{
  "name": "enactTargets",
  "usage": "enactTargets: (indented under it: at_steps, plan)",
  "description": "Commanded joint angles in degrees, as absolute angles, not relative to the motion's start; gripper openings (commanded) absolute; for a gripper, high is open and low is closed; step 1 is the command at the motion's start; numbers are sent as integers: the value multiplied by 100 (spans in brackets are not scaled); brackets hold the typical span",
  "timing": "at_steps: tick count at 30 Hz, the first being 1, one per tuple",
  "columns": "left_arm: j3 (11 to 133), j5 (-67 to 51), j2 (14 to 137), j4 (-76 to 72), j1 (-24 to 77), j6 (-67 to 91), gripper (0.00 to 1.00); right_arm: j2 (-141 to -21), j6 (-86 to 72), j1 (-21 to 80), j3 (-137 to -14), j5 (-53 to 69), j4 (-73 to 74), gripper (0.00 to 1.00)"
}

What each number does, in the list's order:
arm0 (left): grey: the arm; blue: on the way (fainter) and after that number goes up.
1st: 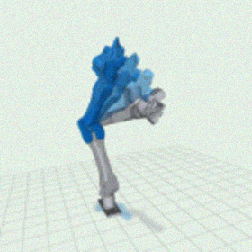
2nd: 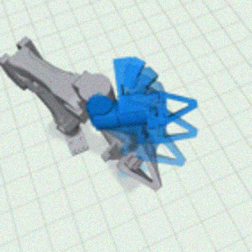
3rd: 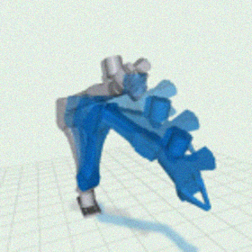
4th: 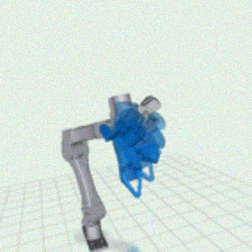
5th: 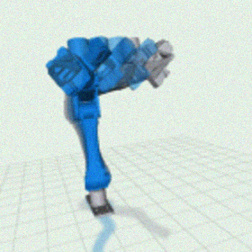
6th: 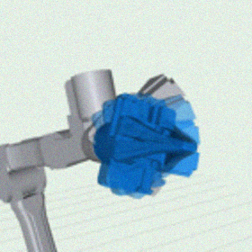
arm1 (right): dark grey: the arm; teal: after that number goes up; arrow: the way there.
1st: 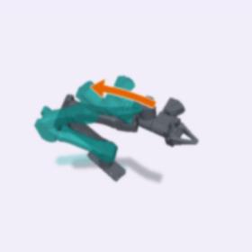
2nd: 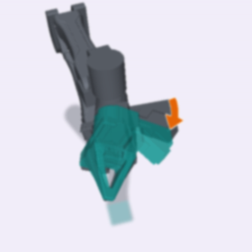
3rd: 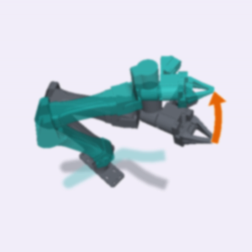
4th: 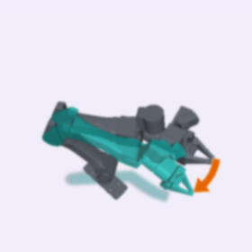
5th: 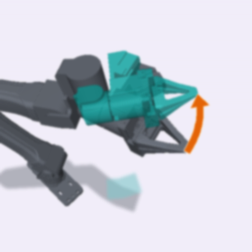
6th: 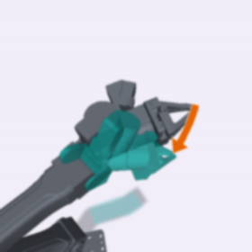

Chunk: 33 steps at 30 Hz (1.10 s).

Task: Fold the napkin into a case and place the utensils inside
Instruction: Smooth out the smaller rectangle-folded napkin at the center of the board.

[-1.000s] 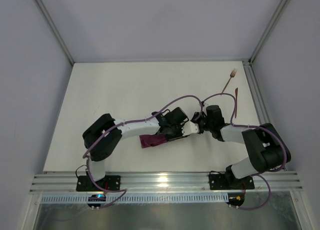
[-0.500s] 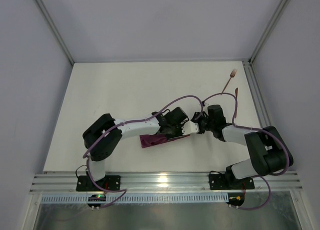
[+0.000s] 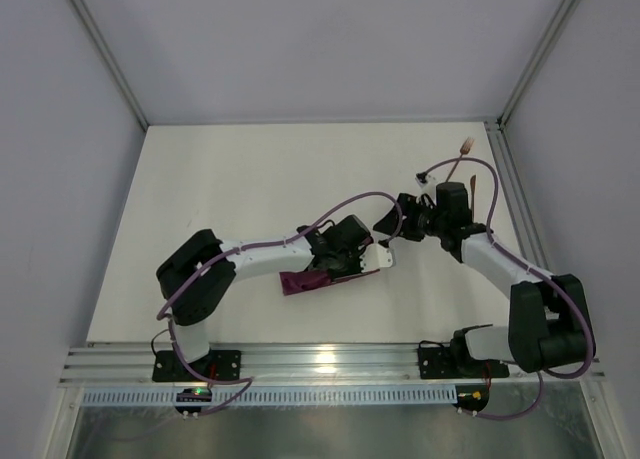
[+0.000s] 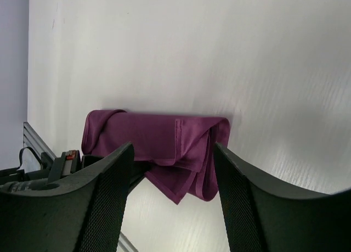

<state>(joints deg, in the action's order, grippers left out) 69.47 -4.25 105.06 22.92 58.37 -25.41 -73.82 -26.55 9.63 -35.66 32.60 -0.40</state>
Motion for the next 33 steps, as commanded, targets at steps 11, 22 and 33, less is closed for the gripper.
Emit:
enactTargets:
  at_steps: [11, 22, 33]
  plan:
    - [6856, -650, 10345, 2232, 5827, -2628, 0, -8823, -2355, 1511, -4473, 2918, 44, 65]
    - [6864, -168, 10380, 2048, 5827, -2453, 0, -8895, -2259, 1740, -4202, 2751, -139, 10]
    - [6855, 457, 10407, 1793, 5818, -2171, 0, -8069, -2496, 1749, -3639, 2812, -193, 8]
